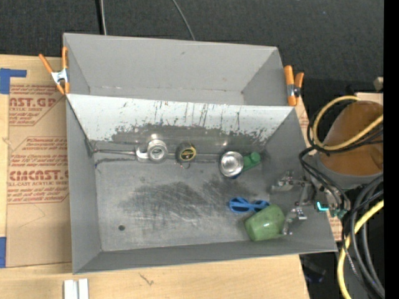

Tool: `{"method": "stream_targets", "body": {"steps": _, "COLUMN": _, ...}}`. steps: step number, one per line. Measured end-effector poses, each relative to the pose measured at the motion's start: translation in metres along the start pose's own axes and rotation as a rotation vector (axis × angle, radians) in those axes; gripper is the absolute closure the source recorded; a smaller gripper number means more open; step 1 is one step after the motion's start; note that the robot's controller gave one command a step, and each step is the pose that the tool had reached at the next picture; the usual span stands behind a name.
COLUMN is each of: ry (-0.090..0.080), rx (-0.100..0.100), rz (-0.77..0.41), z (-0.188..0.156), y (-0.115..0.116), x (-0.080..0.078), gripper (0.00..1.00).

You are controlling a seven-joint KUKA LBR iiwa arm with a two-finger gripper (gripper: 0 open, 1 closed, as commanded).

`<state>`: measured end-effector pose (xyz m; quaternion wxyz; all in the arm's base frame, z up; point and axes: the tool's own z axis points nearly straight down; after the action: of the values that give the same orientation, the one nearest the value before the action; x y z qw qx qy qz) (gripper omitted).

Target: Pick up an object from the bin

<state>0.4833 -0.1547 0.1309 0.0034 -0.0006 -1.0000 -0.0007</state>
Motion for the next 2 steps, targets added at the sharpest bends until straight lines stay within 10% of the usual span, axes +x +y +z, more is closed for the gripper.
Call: {"method": "stream_targets", "body": {"steps": 2, "ry": -0.009, "rx": 0.002, "rz": 0.035, "z": 0.031, "y": 0.032, "x": -0.003, "gripper": 0.00}}
